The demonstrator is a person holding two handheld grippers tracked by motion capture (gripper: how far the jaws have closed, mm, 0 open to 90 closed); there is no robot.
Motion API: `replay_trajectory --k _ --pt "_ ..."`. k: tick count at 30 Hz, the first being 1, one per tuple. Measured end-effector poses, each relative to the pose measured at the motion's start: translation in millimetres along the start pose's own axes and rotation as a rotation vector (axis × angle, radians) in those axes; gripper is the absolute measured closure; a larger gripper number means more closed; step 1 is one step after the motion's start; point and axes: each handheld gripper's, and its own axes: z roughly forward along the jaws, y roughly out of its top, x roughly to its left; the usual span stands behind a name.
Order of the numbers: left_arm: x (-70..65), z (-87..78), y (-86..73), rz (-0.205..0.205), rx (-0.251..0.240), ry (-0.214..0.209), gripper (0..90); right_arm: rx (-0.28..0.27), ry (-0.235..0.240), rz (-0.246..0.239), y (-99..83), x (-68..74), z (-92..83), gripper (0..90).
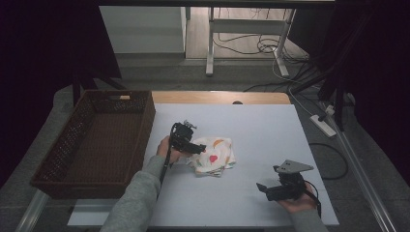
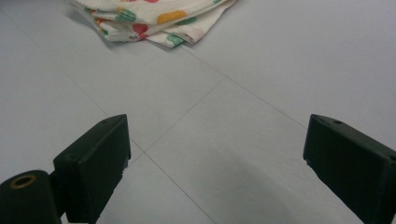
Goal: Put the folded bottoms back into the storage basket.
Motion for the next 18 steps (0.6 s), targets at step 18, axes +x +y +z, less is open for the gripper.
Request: replay_trajectory --k 18 --pt "3.1 15.5 -2.3 -0.008 0.045 -0.008 19.9 0.003 0.008 -0.001 -0.4 0.1 1.2 7.8"
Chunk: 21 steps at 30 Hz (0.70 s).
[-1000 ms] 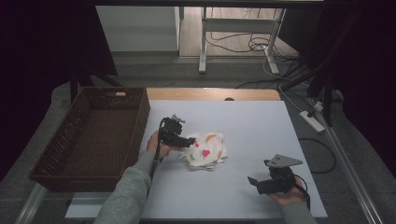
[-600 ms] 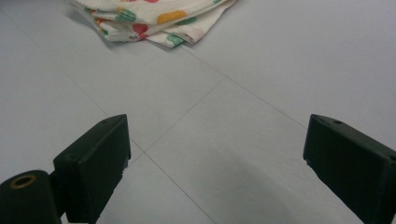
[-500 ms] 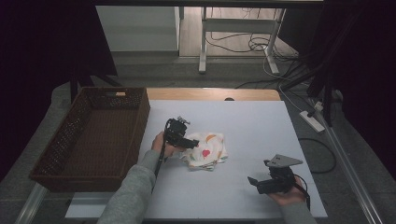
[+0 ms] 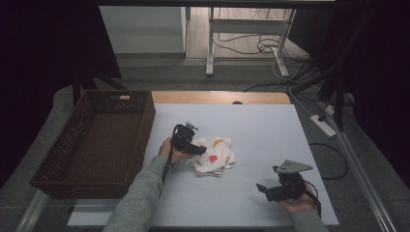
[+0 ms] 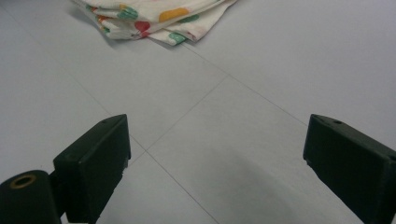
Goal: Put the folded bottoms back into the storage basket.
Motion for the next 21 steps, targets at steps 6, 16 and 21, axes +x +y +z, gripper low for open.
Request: replay_trajectory --k 6,16,21 --pt "-1.0 2.9 -1.3 0.014 0.015 0.022 20.9 0.002 -0.001 0.001 0.0 -0.2 -0.2 7.8" --pt "-4.5 1.2 -1.9 0.047 0.01 0.025 45.5 0.008 0.001 0.0 -0.2 0.2 0.8 7.8" --pt "-4.9 1.1 -4.2 0.052 -0.006 -0.03 68.1 0.012 -0.003 -0.001 -0.3 0.0 1.0 8.0"
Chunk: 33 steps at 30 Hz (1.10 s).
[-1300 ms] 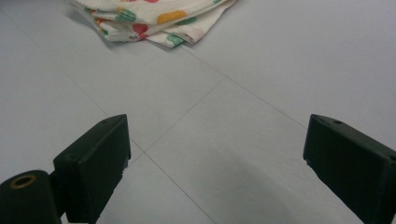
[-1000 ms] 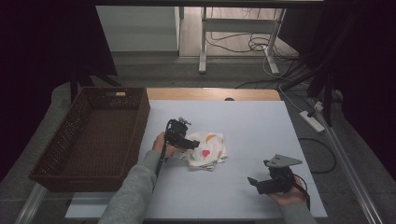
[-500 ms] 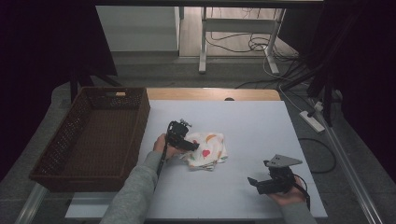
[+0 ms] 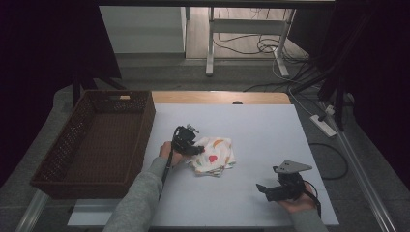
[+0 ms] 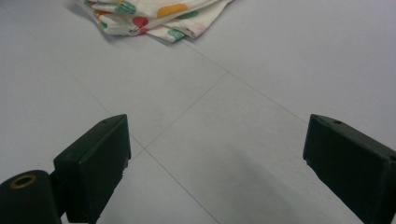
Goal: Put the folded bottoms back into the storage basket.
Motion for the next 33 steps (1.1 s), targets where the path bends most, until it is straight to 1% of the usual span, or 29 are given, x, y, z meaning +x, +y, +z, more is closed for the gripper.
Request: replay_trajectory --k 2,5,6,7,9,11,12,14,16,18,19,21,27,33 --pt "-1.4 0.5 -0.3 0.0 -0.006 -0.007 73.2 0.002 -0.001 0.0 -0.1 -0.3 -0.1 7.9" --pt "-1.5 -0.1 -0.6 0.008 -0.004 -0.003 74.6 0.002 -0.002 0.0 -0.2 -0.3 -0.2 8.0" --pt "-3.8 -0.6 -0.6 0.012 -0.009 0.007 74.8 0.001 -0.005 -0.001 -0.1 -0.3 -0.5 8.0" --pt "-3.8 -0.6 -0.6 0.012 -0.009 0.007 75.1 -0.002 -0.007 -0.001 -0.1 -0.5 -0.8 8.0" --pt "-5.0 -2.1 -0.3 0.018 -0.013 0.006 75.3 -0.004 -0.009 0.002 -0.1 -0.7 -1.0 8.0" --pt "-5.1 -5.8 -0.5 0.011 -0.03 -0.003 75.4 -0.003 -0.01 0.0 -0.1 -0.7 -1.0 8.0" --pt "-5.1 -5.8 -0.5 0.011 -0.03 -0.003 75.4 -0.004 -0.011 0.0 -0.1 -0.6 -1.0 8.0" --pt "-5.8 -11.6 -1.1 0.008 -0.051 -0.017 75.4 -0.004 -0.011 0.0 -0.1 -0.6 -1.0 8.0" --pt "-7.1 -15.5 -1.5 0.015 -0.061 -0.023 75.5 -0.004 -0.012 0.0 -0.1 -0.6 -1.0 8.0" --pt "-8.0 -17.1 -1.6 0.013 -0.066 -0.025 75.5 -0.005 -0.012 0.001 -0.1 -0.5 -0.9 8.0" --pt "-9.1 -19.8 -1.6 0.012 -0.073 -0.033 75.7 -0.004 -0.012 0.001 -0.1 -0.6 -0.8 8.0" --pt "-10.3 -21.5 -1.4 0.02 -0.072 -0.033 75.7 0.0 -0.013 0.004 0.0 -0.8 -0.1 8.0" --pt "-12.1 -25.6 -1.5 0.02 -0.086 -0.039 75.7 -0.004 -0.014 0.006 -0.3 -1.2 -0.4 8.0" --pt "-12.7 -33.8 -1.5 0.02 -0.11 -0.042 75.7 -0.002 -0.017 0.004 -0.2 -1.1 -0.4 8.0"
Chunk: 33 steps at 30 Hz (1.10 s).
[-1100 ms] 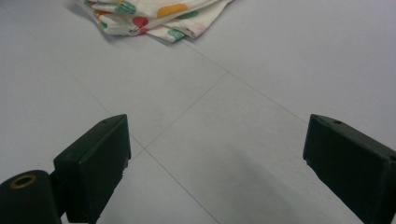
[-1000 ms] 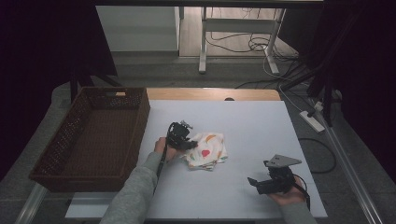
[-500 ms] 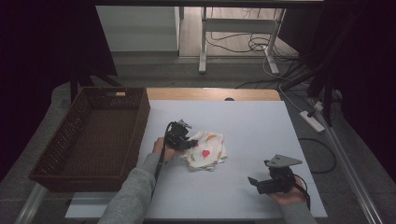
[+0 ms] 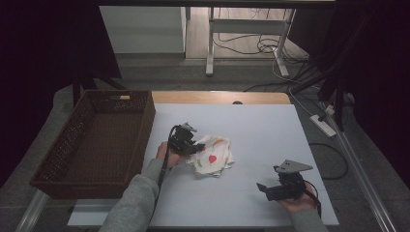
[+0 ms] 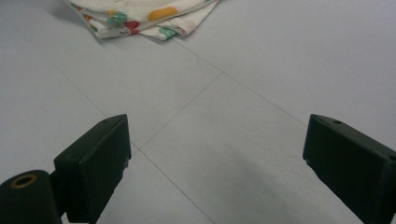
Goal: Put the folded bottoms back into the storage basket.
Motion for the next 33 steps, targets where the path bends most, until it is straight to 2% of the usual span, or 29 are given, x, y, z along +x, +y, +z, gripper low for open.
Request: replay_trajectory --k 18,33 --pt "-9.8 -24.4 6.8 0.018 -0.075 -0.014 75.7 0.002 -0.002 -0.001 0.0 0.2 0.2 7.9" --pt "-19.9 -39.4 9.1 0.045 -0.099 -0.021 75.6 0.006 -0.004 0.002 -0.2 0.1 1.0 8.0"
